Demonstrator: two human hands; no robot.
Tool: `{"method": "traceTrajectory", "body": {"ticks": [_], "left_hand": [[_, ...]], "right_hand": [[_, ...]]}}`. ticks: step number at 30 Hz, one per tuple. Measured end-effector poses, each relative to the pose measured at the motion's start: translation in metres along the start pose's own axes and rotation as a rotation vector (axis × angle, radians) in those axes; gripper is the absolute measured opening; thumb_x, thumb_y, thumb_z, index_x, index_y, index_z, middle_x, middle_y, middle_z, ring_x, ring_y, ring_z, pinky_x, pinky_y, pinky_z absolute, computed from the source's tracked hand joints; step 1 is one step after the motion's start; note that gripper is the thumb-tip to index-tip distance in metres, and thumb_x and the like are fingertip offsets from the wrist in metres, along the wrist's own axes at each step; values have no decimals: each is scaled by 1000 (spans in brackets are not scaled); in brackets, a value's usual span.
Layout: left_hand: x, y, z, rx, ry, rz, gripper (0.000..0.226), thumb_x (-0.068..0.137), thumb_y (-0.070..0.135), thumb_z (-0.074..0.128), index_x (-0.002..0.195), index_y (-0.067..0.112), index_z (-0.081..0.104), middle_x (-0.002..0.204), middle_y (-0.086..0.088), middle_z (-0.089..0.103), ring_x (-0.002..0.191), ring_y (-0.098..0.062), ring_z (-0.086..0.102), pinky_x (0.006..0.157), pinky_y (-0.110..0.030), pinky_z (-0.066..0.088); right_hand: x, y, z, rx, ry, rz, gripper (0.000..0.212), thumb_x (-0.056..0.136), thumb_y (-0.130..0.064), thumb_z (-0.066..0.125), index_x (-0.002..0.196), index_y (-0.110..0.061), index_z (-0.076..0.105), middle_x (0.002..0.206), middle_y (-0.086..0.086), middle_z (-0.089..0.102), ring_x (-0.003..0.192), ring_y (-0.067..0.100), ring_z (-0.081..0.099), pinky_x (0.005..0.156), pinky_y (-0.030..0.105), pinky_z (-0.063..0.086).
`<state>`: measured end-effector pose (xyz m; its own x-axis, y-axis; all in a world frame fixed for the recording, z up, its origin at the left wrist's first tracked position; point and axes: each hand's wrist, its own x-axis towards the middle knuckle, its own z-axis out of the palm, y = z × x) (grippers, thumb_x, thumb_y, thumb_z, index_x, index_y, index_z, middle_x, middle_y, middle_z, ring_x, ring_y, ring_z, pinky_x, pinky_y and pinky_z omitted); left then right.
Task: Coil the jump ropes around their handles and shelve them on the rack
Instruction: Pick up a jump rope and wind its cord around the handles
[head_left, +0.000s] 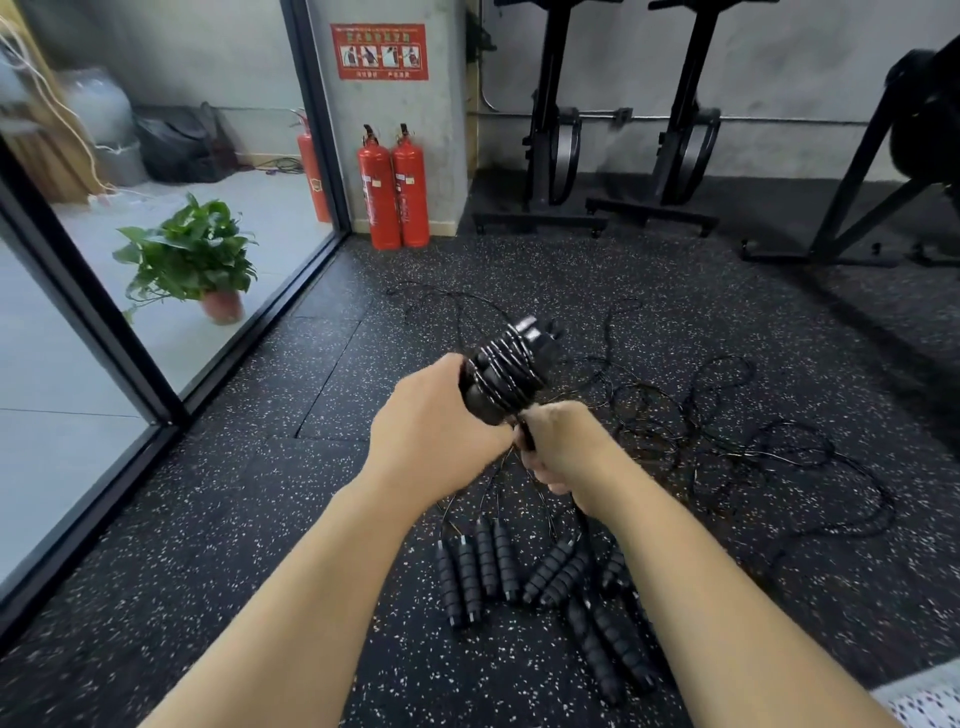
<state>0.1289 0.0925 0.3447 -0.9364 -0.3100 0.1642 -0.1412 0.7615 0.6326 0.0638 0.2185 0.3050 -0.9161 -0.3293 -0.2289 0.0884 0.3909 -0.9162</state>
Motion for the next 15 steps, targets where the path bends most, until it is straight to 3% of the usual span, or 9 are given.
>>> {"method": "traceTrajectory", "body": {"ticks": [2, 5, 9, 11, 15], "left_hand": [[4, -6, 2, 30, -11, -65, 25, 71, 32, 71, 79, 24, 49, 75, 7, 57, 69, -18, 57, 58, -29, 40], [8, -12, 3, 122, 25, -143, 26, 75, 35, 68, 90, 20, 53, 81, 5, 58, 73, -23, 57, 61, -30, 39], [11, -17, 3, 260, 84, -181, 25, 81, 34, 62, 96, 16, 53, 85, 1, 58, 73, -25, 53, 60, -31, 36], [11, -17, 2, 305, 90, -157, 27, 82, 34, 61, 98, 15, 51, 89, 0, 58, 74, -25, 51, 60, -31, 35], [10, -16, 6, 286, 57, -46, 34, 83, 42, 63, 96, 17, 42, 90, 2, 50, 79, -25, 54, 64, -31, 36]], "right_hand": [[-7, -5, 9, -116, 19, -50, 40, 101, -22, 43, 61, -15, 49, 54, -1, 46, 48, 11, 39, 43, 19, 31], [-11, -15, 12, -224, 87, -179, 39, 99, -22, 45, 67, -4, 58, 60, 7, 53, 51, 18, 40, 47, 28, 27], [-24, -24, 18, -146, 31, -272, 28, 86, -16, 56, 60, -8, 51, 45, -5, 38, 43, 10, 29, 46, 28, 22], [-26, -25, 21, -6, 19, -241, 33, 85, -26, 62, 59, -11, 51, 42, -10, 36, 40, 6, 28, 46, 25, 23], [-26, -24, 23, 49, 166, -228, 49, 78, -55, 69, 60, -10, 70, 51, -9, 63, 48, 6, 54, 55, 26, 42]]}}
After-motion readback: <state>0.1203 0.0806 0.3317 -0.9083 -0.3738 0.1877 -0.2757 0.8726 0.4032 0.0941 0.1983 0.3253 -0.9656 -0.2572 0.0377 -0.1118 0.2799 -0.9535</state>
